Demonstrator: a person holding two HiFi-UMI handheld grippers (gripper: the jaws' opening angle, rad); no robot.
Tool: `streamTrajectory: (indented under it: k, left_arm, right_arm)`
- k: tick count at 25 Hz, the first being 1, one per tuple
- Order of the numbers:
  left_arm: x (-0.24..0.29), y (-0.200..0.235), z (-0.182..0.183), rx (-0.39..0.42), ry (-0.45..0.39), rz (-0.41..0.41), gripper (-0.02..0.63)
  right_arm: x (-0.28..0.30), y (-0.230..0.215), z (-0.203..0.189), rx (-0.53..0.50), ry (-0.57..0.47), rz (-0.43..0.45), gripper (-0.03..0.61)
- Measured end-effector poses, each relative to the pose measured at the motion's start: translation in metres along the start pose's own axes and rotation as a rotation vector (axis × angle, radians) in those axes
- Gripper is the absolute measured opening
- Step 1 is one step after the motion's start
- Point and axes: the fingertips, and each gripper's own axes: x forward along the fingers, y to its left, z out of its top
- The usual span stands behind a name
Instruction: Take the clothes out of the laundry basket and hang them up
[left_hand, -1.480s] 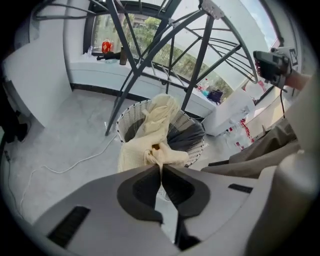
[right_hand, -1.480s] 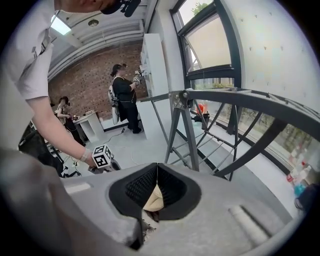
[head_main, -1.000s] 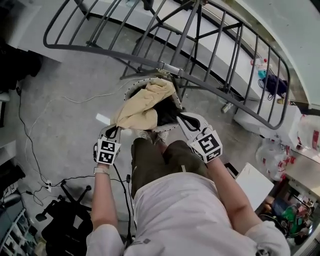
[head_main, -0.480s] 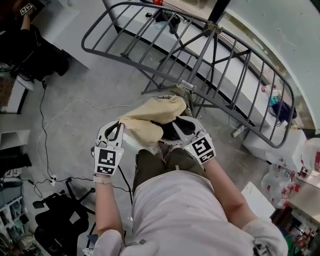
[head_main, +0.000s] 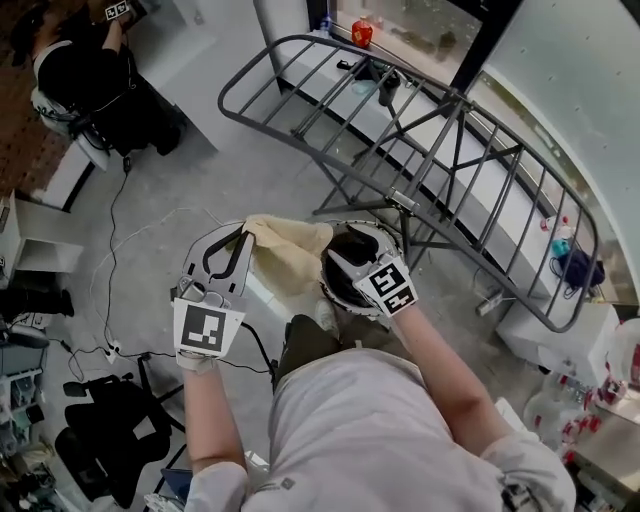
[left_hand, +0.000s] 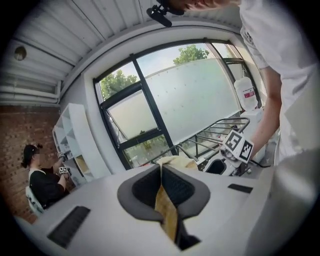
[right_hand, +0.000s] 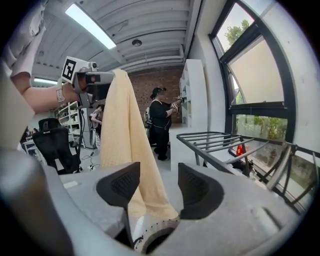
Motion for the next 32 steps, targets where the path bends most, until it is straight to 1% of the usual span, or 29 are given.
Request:
streamTrajectory:
  k: [2, 5, 6, 9, 10, 11, 12, 13, 16, 17, 18, 20, 21, 22, 23, 24, 26, 29, 32]
  left_arm:
    - [-0.012, 0.017, 0.012, 0.029, -0.014, 0.02, 0.008]
    - [-0.028, 0.044, 0.022, 0.062, -0.011, 0.072, 0.008]
    - [-0.034, 0.052, 0.023, 0.045, -0.014, 0.098, 0.008]
    - [-0.049, 0.071, 0.027, -0.131, -0.067, 0.199, 0.008]
    - [-0.053, 0.075, 0.028, -0.153, -0.075, 0.218, 0.008]
    - [-0.055, 0.077, 0.029, -0.156, -0.077, 0.228, 0.008]
    - [-0.058, 0.078, 0.03, -0.145, -0.075, 0.232, 0.008]
    - [-0.059, 0.078, 0.031, -0.115, -0.064, 0.226, 0.008]
    - [-0.059, 0.072, 0.03, 0.047, 0.005, 0.172, 0.008]
    - [-0.058, 0.07, 0.03, 0.076, 0.017, 0.161, 0.009]
    - [-0.057, 0.068, 0.03, 0.084, 0.021, 0.156, 0.009]
    - [-0.055, 0.066, 0.031, 0.057, 0.009, 0.162, 0.008]
    - [-0.055, 0.066, 0.032, 0.015, -0.009, 0.176, 0.009]
    - [-0.054, 0.067, 0.033, -0.048, -0.036, 0.198, 0.009]
    - [-0.054, 0.068, 0.034, -0.114, -0.061, 0.222, 0.009]
    - [-0.054, 0.069, 0.035, -0.161, -0.076, 0.241, 0.009]
    - [-0.055, 0.07, 0.033, -0.196, -0.077, 0.265, 0.009]
    - [-0.052, 0.071, 0.028, -0.19, -0.056, 0.285, 0.009]
    - [-0.042, 0.064, 0.022, -0.176, -0.04, 0.28, 0.009]
  right_arm:
    - [0.016, 0.008, 0.015, 0.013, -0.025, 0.062, 0.225]
    - [0.036, 0.037, 0.039, 0.017, -0.066, 0.195, 0.229]
    - [0.041, 0.05, 0.045, 0.016, -0.078, 0.247, 0.23]
    - [0.053, 0.093, 0.054, 0.017, -0.087, 0.397, 0.236]
    - [0.058, 0.105, 0.054, 0.014, -0.077, 0.431, 0.24]
    - [0.062, 0.114, 0.052, 0.011, -0.062, 0.454, 0.246]
    - [0.066, 0.122, 0.049, 0.008, -0.044, 0.468, 0.251]
    - [0.07, 0.128, 0.045, 0.009, -0.024, 0.479, 0.255]
    - [0.078, 0.141, 0.034, 0.025, 0.027, 0.522, 0.255]
    - [0.08, 0.145, 0.031, 0.027, 0.043, 0.539, 0.255]
    - [0.08, 0.149, 0.028, 0.026, 0.06, 0.554, 0.255]
    - [0.08, 0.156, 0.024, 0.009, 0.087, 0.569, 0.25]
    - [0.079, 0.157, 0.023, -0.006, 0.094, 0.564, 0.209]
    - [0.077, 0.156, 0.023, -0.025, 0.095, 0.545, 0.137]
    - [0.075, 0.153, 0.022, -0.042, 0.091, 0.516, 0.037]
    - [0.071, 0.147, 0.021, -0.056, 0.084, 0.485, 0.014]
    - [0.057, 0.127, 0.019, -0.071, 0.07, 0.414, 0.011]
    - [0.028, 0.078, 0.015, -0.048, 0.043, 0.264, 0.011]
    - [-0.007, 0.023, 0.017, -0.002, -0.01, 0.113, 0.011]
